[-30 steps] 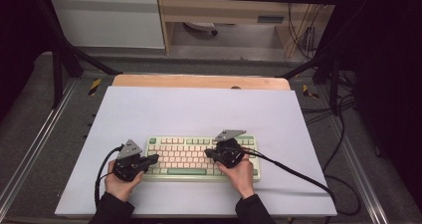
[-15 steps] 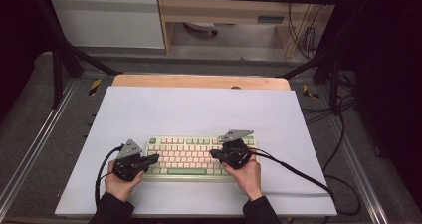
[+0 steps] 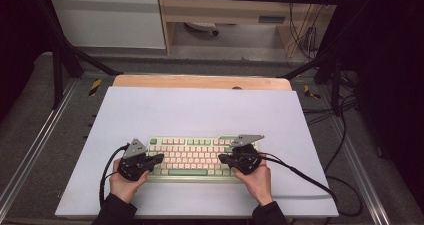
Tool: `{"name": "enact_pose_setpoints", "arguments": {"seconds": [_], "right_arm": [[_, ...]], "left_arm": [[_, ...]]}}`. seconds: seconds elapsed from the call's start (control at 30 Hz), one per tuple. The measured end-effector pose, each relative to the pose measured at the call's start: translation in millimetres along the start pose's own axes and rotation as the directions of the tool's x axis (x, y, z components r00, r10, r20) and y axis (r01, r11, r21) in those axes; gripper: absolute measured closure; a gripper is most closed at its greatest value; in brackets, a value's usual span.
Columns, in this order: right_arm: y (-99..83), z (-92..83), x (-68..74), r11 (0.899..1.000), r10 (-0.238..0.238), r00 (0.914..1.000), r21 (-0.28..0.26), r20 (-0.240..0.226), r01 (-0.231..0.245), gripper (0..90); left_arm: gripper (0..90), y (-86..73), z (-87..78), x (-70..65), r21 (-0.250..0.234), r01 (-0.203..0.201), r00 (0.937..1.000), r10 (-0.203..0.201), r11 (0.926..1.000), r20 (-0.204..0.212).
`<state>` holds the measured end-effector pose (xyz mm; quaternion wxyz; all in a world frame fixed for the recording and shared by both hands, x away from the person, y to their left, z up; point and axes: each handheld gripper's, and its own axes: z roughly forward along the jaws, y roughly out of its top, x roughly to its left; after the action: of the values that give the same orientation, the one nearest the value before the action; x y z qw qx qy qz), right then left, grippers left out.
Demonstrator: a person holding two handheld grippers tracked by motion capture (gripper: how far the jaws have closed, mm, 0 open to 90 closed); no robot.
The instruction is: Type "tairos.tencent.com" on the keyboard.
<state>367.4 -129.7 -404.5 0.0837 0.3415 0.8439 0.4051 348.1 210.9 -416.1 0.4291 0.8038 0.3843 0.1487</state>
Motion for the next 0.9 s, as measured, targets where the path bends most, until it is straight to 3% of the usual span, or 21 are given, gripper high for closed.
{"name": "enact_pose_setpoints", "arguments": {"seconds": [0.53,0.9], "right_arm": [[-16.1,-6.2,-2.3,1.000,0.002,0.9998,-0.011,-0.018,-0.002,90.0],[-16.6,-7.8,-1.1,1.000,0.005,0.9997,-0.014,-0.022,-0.005,90.0]], "left_arm": [[90.0,-0.1,20.5,-0.1,0.041,-0.003,1.0000,0.003,0.9992,-0.003],[90.0,-1.6,22.5,0.5,0.045,-0.006,1.0000,0.006,0.9989,-0.004]]}}
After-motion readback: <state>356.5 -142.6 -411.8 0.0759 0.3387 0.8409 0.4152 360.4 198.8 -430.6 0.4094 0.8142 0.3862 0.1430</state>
